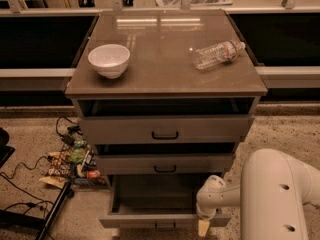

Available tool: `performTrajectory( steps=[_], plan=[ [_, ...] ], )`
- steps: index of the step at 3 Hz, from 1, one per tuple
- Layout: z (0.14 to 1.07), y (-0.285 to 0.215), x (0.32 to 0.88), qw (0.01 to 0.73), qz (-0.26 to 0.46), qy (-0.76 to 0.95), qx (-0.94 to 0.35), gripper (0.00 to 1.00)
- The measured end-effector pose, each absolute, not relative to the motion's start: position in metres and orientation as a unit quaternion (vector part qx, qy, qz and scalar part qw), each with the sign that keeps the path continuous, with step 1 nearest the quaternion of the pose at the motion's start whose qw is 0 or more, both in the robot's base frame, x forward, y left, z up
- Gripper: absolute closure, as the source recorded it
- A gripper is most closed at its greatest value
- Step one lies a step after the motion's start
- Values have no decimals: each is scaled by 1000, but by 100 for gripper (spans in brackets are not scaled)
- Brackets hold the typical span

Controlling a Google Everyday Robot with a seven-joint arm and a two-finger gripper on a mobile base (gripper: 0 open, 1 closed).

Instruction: Open bottom drawer

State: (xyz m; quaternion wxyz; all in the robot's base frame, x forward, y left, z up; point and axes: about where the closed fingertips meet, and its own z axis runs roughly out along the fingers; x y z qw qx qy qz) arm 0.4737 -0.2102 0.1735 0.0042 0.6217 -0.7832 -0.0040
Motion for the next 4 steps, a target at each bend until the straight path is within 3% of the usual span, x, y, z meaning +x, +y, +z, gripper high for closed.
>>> performTrajectory(
  steps=[2, 3, 4],
  plan=[
    [163, -212, 462, 10, -19, -787, 616, 0],
    [143, -208, 419, 37, -45, -792, 608, 18],
    [147, -208, 414, 41, -48, -793, 606, 41]
  ],
)
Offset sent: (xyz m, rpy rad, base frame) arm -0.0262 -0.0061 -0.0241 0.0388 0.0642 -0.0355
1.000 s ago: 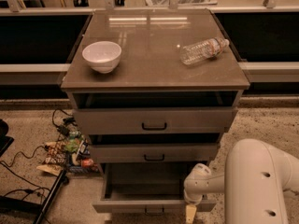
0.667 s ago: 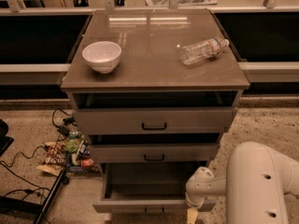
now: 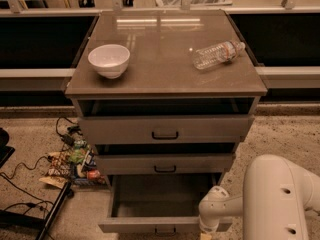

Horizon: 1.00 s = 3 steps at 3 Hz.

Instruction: Open bottom drawer

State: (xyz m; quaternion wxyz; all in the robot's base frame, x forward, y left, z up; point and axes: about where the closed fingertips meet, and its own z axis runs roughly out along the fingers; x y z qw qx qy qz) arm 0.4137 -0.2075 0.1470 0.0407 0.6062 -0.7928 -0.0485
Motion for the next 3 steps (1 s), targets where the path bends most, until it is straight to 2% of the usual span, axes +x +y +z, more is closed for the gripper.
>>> performTrajectory(
  steps=[2, 3],
  plan=[
    [157, -205, 405, 44, -41, -794, 604, 87],
    [156, -205, 405, 44, -41, -794, 604, 86]
  ],
)
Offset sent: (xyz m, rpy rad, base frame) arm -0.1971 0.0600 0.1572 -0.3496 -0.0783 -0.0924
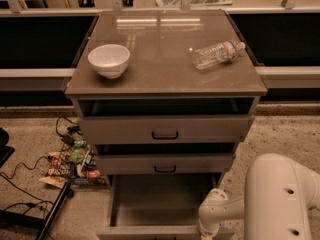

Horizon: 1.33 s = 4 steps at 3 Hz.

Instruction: Open bottom drawer

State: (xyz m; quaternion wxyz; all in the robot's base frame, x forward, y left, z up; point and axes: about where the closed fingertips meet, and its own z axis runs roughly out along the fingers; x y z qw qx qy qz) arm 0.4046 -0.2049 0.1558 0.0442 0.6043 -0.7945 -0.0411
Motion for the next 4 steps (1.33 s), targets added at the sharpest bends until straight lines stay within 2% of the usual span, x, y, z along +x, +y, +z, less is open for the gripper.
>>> performTrajectory(
  steps=[3, 4],
  plan=[
    [153, -205, 400, 47, -44, -794, 604, 16],
    [150, -206, 395, 47, -53, -794, 604, 0]
  ],
)
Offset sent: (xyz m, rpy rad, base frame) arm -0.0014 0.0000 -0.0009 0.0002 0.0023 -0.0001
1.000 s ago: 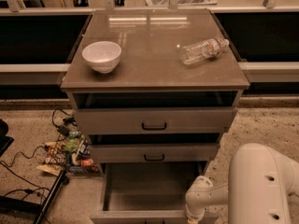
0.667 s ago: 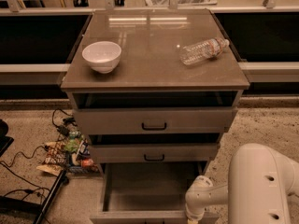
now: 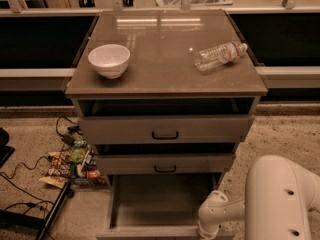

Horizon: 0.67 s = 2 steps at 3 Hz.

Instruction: Open bottom drawer

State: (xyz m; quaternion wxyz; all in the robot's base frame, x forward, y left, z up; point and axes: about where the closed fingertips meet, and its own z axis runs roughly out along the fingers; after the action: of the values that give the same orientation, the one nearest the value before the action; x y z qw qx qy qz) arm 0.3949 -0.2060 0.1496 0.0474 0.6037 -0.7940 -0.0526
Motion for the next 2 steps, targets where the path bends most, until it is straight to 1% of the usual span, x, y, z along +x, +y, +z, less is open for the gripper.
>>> performTrajectory(
  steps=[1, 2],
  plan=[
    [150, -203, 373, 48, -68, -791, 606, 0],
    [154, -197, 338, 56, -91, -787, 608, 15]
  ],
)
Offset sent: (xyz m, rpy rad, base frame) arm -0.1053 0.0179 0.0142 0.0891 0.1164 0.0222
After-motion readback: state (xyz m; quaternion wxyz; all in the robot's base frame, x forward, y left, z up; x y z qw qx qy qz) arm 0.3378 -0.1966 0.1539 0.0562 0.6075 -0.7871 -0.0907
